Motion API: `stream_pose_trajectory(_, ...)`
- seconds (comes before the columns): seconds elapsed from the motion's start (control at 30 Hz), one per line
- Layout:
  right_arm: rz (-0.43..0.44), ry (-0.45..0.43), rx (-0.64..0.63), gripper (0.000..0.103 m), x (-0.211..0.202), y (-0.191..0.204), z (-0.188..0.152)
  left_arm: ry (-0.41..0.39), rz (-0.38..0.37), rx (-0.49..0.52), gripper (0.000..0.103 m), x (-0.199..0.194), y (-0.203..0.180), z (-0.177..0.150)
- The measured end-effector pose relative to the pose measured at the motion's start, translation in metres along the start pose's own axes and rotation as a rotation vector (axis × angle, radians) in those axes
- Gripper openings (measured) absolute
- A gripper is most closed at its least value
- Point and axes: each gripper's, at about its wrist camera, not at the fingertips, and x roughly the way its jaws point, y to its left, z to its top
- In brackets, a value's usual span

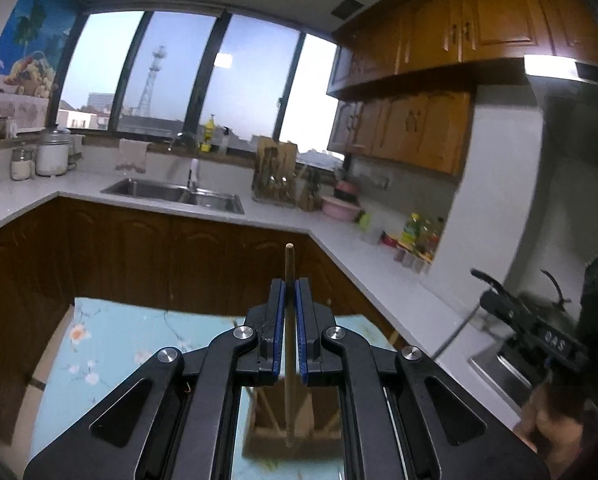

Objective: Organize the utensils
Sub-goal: 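Lower both chopsticks into the wooden holder and open both grippers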

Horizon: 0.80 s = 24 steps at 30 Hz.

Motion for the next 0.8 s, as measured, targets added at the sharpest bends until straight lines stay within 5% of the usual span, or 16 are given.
stream_pose_trajectory(0.3,-0.033,0.039,0.037,0.004,0.044,-0.021,-0.03,-0.002,0.057,-0.055,0.004,0.047,0.015,-0.041)
stream_pose_trajectory(0.8,-0.025,0.153,0.088,0.004,0.071,-0.032,-0.084,0.104,0.083,-0.059,0.005,0.068,0.033,-0.091)
